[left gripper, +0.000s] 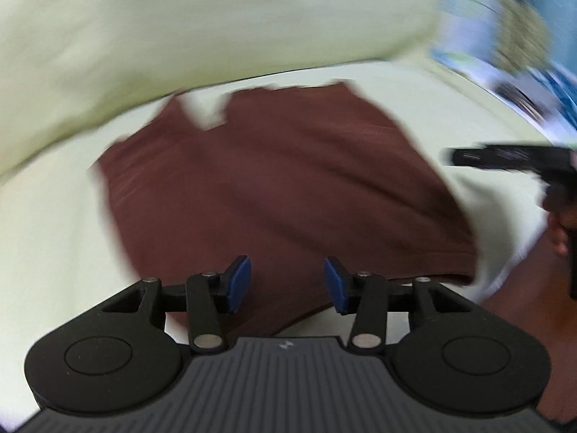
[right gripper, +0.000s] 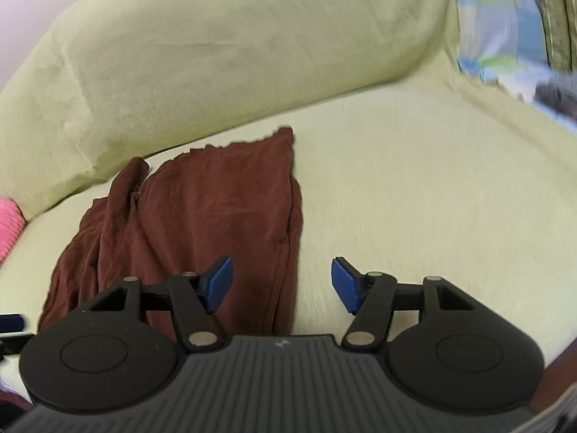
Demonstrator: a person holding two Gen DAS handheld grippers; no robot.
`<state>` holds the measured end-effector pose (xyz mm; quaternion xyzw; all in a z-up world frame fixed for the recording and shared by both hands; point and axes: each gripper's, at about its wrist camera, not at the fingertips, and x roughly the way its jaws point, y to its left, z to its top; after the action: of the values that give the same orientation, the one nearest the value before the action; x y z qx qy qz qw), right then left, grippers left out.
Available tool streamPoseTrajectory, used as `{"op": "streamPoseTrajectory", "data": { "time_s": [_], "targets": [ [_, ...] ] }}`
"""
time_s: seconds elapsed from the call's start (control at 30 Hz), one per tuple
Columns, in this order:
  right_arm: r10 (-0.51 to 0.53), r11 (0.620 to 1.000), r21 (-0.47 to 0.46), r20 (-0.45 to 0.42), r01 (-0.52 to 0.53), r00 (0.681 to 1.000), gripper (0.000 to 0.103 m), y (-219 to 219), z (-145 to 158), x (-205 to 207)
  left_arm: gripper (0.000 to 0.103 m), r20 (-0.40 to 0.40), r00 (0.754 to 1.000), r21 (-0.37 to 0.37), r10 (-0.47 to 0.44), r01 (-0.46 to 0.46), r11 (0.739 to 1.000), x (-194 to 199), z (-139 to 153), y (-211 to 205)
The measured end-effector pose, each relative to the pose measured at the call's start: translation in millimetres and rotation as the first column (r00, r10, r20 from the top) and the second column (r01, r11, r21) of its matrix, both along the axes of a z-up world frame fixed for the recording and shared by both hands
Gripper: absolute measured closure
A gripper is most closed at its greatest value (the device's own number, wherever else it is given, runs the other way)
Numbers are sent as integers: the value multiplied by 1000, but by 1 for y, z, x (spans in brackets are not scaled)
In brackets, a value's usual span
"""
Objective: Fold clothes
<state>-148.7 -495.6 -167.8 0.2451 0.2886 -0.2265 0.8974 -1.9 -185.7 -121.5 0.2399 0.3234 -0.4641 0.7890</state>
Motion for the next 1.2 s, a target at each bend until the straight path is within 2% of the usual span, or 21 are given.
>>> {"op": "streamPoseTrajectory", "data": {
  "time_s": [0.03, 0.2, 0.3, 0.4, 0.43, 0.47, 0.5, 0.53, 0.57, 0.63, 0.73, 0.9, 1.0, 1.07, 1.1, 1.2],
  "targets": [
    [0, 1000, 17, 1, 0, 1000, 46, -2, -3, -4, 52, 21, 997, 11, -73, 73, 997, -14, -4, -18],
    [-5, 1000, 3, 1, 5, 1000, 46, -12, -5, -21, 50, 42, 966, 21, -253, 253, 967, -55, -20, -69],
    [-8, 1000, -4, 14, 8, 1000, 46, -30, -1, -24, 49, 41, 956, 53, -290, 288, 956, -72, -38, -96],
    [18, 1000, -17, 10, -18, 1000, 47, -43, 1, -17, 49, 15, 963, 110, -268, 265, 958, -77, -60, -109],
    [52, 998, -34, 2, -52, 999, 69, -48, 2, -10, 55, 7, 968, 94, -252, 250, 964, -77, -61, -108],
    [92, 995, -50, -10, -92, 996, 95, -53, 2, -2, 61, -15, 971, 68, -239, 240, 968, -75, -57, -106],
    [127, 990, -51, -24, -128, 992, 101, -57, 2, 6, 64, -39, 973, 40, -226, 228, 973, -72, -52, -105],
    [164, 985, -51, -38, -166, 986, 102, -63, 2, 17, 65, -47, 976, 11, -214, 215, 977, -70, -47, -104],
    [189, 980, -58, -41, -191, 981, 102, -69, 3, 28, 65, -45, 978, -18, -202, 202, 979, -67, -43, -105],
    [221, 973, -66, -36, -223, 975, 98, -81, 7, 49, 65, -55, 980, 0, -190, 191, 982, -64, -50, -113],
    [230, 973, -14, 6, -230, 973, 74, -102, 10, 77, 65, -69, 981, 34, -183, 186, 982, -61, -62, -123],
    [267, 964, -12, -16, -267, 964, 72, -118, 12, 114, 63, -114, 982, 1, -150, 151, 988, -53, -57, -131],
    [288, 957, -22, -29, -289, 957, 68, -120, 15, 125, 63, -74, 988, -24, -133, 132, 991, -52, -43, -133],
    [296, 955, -22, -24, -296, 955, 61, -121, 17, 125, 60, -61, 986, -35, -153, 151, 988, -57, -35, -132],
    [298, 954, -20, -23, -299, 954, 60, -122, 18, 125, 57, -59, 986, -36, -158, 156, 987, -58, -35, -135],
    [287, 958, -12, -33, -288, 957, 59, -130, 13, 121, 58, -43, 987, -13, -154, 153, 988, -60, -41, -150]
  ]
}}
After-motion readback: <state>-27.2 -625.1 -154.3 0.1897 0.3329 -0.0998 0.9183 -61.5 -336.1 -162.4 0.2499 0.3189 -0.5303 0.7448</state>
